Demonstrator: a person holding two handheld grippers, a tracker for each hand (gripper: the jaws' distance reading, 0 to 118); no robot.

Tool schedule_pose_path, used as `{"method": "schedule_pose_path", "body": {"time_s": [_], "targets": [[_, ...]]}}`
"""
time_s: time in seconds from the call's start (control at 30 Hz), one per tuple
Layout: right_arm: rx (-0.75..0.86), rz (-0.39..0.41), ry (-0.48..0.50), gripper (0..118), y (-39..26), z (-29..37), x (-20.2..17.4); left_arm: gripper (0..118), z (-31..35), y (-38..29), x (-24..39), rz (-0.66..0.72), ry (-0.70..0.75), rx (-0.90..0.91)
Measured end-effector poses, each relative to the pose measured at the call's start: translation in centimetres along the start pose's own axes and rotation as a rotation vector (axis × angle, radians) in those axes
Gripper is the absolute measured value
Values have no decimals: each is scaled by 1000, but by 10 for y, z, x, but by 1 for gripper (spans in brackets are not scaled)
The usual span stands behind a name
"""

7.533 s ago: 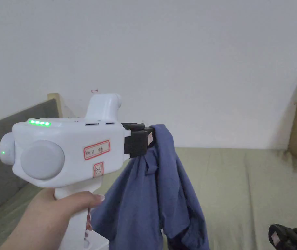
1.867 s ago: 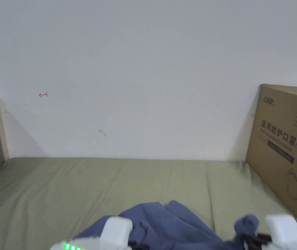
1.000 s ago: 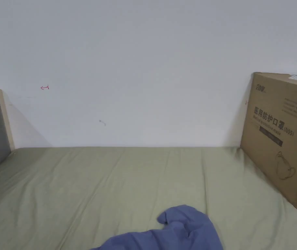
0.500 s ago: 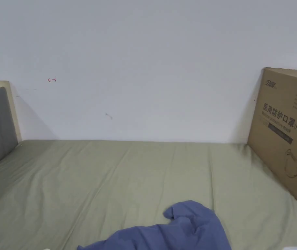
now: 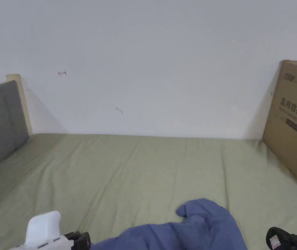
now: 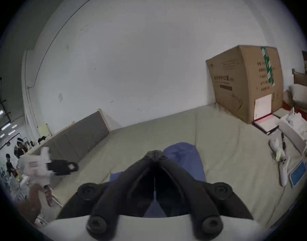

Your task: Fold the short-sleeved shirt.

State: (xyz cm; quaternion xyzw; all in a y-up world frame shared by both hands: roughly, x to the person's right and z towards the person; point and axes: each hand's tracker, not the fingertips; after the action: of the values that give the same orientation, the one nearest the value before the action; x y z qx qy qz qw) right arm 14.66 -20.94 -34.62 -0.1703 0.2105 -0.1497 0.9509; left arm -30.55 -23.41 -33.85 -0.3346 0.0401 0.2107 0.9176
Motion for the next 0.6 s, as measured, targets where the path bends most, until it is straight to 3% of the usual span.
{"method": "schedule_pose_path", "body": {"time_s": [0.1, 0.2, 0.23, 0.27, 0.3, 0.33, 0.53, 0.6], "targets": [[-53, -28, -4, 0, -5, -14, 9, 1, -67, 26, -27, 60, 23, -190], [-95, -33, -8, 0, -12, -28, 15, 8, -118, 31, -52, 90, 111, -233], [-113, -36, -9, 0, -14, -33, 17, 32, -134, 33, -60, 96, 136, -232], [-125, -39, -10, 0, -16, -37, 19, 94, -148, 32, -66, 96, 149, -247], [-137, -42, -10, 0, -19, -40, 21, 118, -163, 27, -73, 100, 169, -282], [-148, -45, -6, 0, -21, -43, 22, 114, -159, 27, -74, 109, 177, -238], [-210, -35, -15, 0, -34, -62, 28, 109, -230, -6, -81, -5, 239, -398], [-221, -35, -18, 0, -36, -67, 30, 104, -221, -15, -62, -176, 292, -319]]}}
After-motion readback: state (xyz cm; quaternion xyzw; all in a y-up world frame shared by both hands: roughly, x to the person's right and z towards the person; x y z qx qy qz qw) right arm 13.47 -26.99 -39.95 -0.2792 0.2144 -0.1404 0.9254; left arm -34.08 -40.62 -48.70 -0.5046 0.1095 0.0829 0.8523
